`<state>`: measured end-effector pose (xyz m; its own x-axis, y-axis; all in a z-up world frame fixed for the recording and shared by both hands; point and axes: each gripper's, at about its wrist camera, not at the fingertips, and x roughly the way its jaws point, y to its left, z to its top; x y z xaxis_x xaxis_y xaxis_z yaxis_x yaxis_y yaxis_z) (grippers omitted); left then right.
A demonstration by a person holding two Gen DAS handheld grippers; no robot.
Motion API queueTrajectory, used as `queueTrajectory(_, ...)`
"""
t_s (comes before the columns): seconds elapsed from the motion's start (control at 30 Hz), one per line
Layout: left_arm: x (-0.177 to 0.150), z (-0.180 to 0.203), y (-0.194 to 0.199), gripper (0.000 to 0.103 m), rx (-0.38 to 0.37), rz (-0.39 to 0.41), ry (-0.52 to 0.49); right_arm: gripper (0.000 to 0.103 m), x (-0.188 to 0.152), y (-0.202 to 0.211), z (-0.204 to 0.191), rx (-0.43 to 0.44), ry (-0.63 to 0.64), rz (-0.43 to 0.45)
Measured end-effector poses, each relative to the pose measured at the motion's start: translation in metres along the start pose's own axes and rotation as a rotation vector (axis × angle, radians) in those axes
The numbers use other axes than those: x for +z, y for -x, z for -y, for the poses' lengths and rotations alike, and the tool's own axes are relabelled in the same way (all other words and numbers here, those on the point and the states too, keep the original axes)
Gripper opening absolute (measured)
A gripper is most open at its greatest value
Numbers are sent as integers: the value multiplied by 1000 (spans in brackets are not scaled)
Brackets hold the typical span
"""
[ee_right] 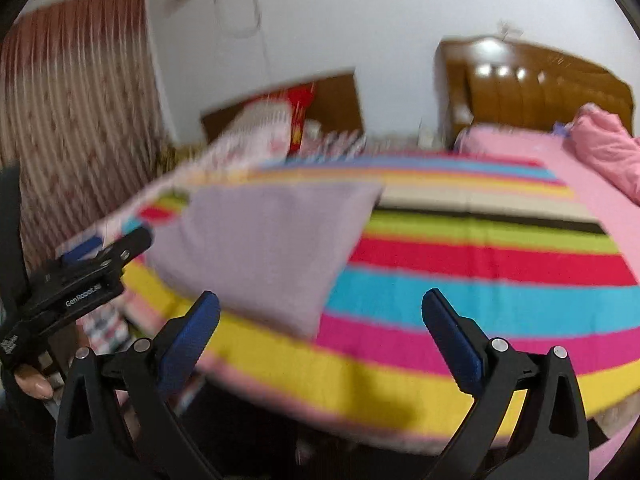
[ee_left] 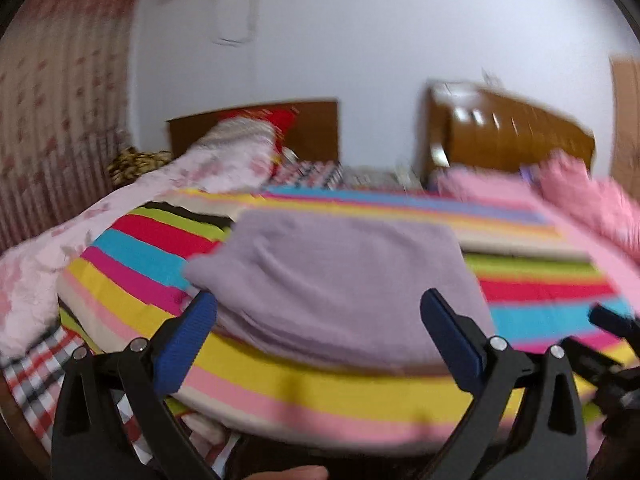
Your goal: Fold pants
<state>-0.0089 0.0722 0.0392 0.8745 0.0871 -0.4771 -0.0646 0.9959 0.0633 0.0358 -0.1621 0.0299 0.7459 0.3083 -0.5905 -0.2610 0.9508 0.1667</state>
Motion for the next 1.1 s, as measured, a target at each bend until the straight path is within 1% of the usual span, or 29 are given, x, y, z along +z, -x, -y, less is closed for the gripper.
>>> queueTrajectory(0.03, -3, 6, -4, 102, 13, -18, -30, 98, -4, -3, -1, -6, 6, -21)
queueTrajectory(0.07, -5, 12, -7, 102, 41, -36, -67, 98, -5, -4, 0, -1, 3, -25)
queueTrajectory(0.13, -8, 18, -8, 102, 63, -44, -96, 98, -4, -2, 3, 1, -8, -17)
queueTrajectory(0.27, -11, 16, -9, 102, 34, -46, -74, 98, -5, -7, 3, 6, -9, -22)
queueTrajectory(0.33, -11, 5, -10, 102, 19, -52, -50, 98, -6, -8, 3, 9, -8, -25)
queueTrajectory(0.57, -12, -6, -11, 102, 15, -64, 8, 98, -7, -10, 0, 15, -2, -34)
queueTrajectory(1.1, -13, -5, -10, 102, 12, -67, 13, 98, -8, -12, 1, 21, 0, -43)
